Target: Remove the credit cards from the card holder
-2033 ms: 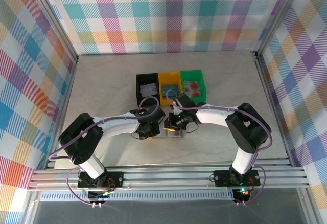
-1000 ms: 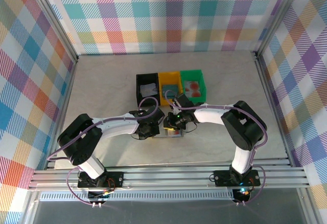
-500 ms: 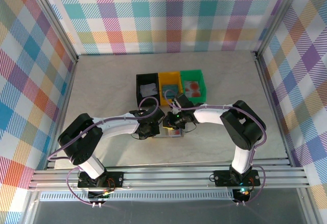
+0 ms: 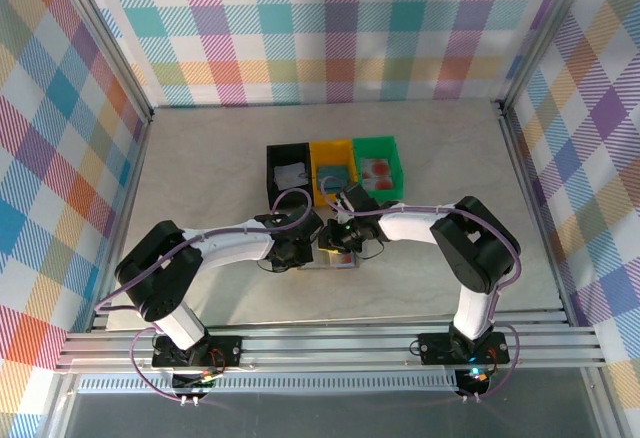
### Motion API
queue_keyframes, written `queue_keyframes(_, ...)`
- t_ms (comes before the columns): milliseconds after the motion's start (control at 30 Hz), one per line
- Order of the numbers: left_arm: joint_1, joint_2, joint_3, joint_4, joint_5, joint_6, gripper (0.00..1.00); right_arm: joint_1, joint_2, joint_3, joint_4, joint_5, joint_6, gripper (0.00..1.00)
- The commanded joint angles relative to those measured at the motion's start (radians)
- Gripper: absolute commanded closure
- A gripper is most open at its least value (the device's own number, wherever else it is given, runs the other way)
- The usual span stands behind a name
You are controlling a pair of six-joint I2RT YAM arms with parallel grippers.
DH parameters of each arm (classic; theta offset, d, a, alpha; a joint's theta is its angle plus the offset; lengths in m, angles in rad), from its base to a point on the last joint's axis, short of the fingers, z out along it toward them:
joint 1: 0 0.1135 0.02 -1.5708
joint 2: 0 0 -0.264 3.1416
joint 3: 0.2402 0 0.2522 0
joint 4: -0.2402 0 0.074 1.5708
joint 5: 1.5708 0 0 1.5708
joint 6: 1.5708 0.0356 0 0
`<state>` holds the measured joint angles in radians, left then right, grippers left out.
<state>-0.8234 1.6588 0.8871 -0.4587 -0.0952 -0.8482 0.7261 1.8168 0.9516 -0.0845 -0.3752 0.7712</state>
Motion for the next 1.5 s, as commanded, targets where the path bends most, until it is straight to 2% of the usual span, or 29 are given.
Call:
queue_keyframes(0,-0.006,0.111,-0.051,0.047,0.040,0.005,1.00,0.004,0.002,-0.021,-0.023,0.045,-0.024,0.79)
queue_keyframes(733,-0.005,0.116,-0.050,0.049,0.045,0.009,1.00,0.004,-0.067,0.008,-0.101,0.078,-0.051,0.79)
queue_keyframes(1033,-0.005,0.115,-0.053,0.050,0.046,0.010,1.00,0.005,-0.027,-0.003,-0.053,0.032,-0.032,0.80)
queue_keyframes(1467,-0.006,0.118,-0.050,0.052,0.049,0.014,1.00,0.019,0.000,0.017,-0.038,0.030,-0.035,0.80)
